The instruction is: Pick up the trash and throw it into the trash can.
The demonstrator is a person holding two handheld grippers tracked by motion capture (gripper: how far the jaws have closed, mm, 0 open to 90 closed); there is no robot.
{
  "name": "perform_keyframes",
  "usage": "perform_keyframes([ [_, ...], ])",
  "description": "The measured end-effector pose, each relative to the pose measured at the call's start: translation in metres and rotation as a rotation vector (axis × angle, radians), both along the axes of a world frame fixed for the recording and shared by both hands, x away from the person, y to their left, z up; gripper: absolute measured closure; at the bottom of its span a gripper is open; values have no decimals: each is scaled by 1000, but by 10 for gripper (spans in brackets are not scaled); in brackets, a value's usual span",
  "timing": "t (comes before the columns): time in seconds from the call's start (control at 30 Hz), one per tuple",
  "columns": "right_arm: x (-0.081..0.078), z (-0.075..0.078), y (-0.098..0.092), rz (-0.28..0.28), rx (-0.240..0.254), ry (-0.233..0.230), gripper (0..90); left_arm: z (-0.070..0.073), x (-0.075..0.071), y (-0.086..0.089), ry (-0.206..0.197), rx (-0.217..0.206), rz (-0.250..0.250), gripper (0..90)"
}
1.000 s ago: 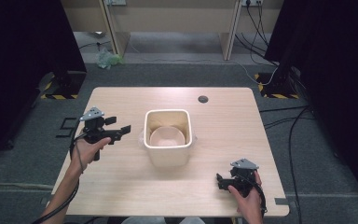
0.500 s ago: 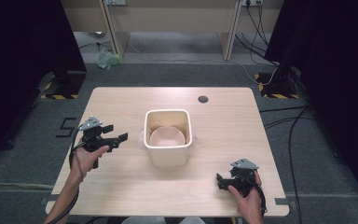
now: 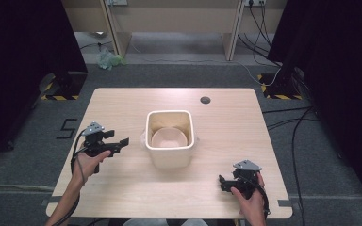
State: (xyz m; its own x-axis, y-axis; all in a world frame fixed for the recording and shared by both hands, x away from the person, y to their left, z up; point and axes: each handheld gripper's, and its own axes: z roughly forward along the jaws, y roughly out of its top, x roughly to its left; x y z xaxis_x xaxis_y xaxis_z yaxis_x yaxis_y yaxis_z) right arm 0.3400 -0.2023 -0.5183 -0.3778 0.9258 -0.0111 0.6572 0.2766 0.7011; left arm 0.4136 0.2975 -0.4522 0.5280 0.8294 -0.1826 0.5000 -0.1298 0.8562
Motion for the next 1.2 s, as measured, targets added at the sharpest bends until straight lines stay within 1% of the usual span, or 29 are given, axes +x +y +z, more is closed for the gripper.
perform_keyframes([
  [0.13, 0, 0, 0, 0, 0, 0, 17, -7, -2, 2, 16, -4, 3, 175],
  [0.33, 0, 0, 0, 2, -2, -1, 17, -22, -6, 5, 43, 16, 4, 177],
  [0.6, 0, 0, 0, 0, 0, 0, 17, -42, -14, 14, 84, 26, 17, 177],
  [0.87, 0, 0, 0, 0, 0, 0, 17, -53, -20, 13, 103, 56, 15, 177],
  [1.07, 0, 0, 0, 2, -2, -1, 17, -57, -24, 12, 111, 61, 10, 177],
  [1.2, 0, 0, 0, 0, 0, 0, 17, -60, -27, 10, 119, 71, 2, 177],
])
